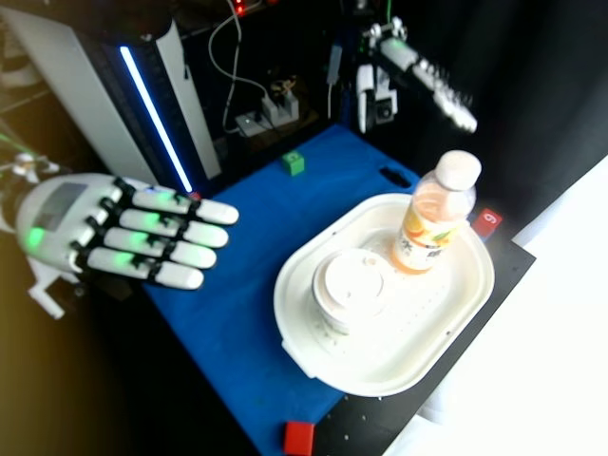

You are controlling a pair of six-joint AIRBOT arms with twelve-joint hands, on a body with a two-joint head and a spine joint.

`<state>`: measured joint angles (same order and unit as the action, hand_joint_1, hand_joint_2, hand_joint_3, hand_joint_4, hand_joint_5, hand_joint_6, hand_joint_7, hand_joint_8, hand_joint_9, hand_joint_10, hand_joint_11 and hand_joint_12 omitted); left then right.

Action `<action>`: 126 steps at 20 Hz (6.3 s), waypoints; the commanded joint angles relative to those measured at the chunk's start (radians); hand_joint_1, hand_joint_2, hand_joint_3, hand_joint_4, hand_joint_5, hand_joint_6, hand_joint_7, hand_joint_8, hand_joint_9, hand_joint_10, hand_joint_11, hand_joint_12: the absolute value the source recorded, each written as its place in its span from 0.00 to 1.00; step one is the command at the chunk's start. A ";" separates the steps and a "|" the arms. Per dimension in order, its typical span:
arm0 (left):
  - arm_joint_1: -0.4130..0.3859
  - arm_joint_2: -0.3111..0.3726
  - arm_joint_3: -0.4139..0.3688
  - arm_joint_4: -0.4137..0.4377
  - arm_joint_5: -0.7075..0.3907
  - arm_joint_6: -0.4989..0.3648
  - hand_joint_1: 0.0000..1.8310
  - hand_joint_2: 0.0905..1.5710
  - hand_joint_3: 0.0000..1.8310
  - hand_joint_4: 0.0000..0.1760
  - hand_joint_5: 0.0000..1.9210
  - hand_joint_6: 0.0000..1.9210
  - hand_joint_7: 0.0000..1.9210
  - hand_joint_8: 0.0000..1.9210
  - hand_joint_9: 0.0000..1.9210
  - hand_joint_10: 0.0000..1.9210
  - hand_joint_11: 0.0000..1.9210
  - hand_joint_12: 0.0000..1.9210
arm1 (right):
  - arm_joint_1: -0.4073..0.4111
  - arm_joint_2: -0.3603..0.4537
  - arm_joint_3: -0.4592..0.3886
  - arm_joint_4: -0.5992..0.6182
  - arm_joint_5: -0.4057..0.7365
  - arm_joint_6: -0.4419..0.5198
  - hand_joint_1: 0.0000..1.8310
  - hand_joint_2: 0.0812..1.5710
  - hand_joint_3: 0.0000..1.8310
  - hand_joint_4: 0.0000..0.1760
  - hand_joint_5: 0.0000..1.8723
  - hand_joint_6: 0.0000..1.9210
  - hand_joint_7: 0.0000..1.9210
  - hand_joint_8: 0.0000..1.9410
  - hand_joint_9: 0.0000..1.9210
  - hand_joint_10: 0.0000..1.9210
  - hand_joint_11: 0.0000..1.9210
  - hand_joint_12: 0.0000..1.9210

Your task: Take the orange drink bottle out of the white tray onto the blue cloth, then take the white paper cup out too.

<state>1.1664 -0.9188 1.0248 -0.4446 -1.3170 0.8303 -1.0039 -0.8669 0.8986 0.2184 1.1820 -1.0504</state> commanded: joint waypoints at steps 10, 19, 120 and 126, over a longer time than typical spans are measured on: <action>-0.218 -0.114 0.173 0.015 0.118 -0.058 0.28 0.72 0.00 0.91 0.00 0.00 0.00 0.00 0.00 0.00 0.00 0.40 | -0.004 -0.003 0.010 0.009 0.124 0.002 0.30 0.86 0.00 0.00 0.00 0.00 0.00 0.00 0.00 0.00 0.00 0.65; -0.429 -0.251 0.373 0.006 0.382 -0.059 0.36 0.60 0.00 0.95 0.00 0.00 0.00 0.00 0.00 0.00 0.00 0.00 | -0.011 -0.006 0.010 0.010 0.124 0.002 0.32 0.86 0.00 0.00 0.00 0.00 0.00 0.00 0.00 0.00 0.00 0.43; 0.113 0.073 -0.116 0.010 -0.251 -0.009 0.26 0.70 0.00 0.61 0.01 0.00 0.00 0.00 0.00 0.00 0.00 0.17 | 0.456 -0.175 0.233 -0.273 -0.166 0.155 0.53 0.78 0.00 0.00 0.00 0.60 0.04 0.65 0.12 0.88 0.20 1.00; 0.125 0.074 -0.118 -0.004 -0.266 -0.009 0.29 0.74 0.01 0.42 0.00 0.00 0.00 0.00 0.00 0.00 0.00 0.00 | 0.276 -0.098 0.148 -0.347 0.040 0.392 0.47 0.77 0.00 0.00 0.00 0.63 0.09 0.62 0.13 0.82 0.21 1.00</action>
<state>1.2949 -0.8452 0.9073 -0.4534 -1.4494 0.8234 -0.7475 -0.9649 1.0435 -0.1555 1.0801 -0.6643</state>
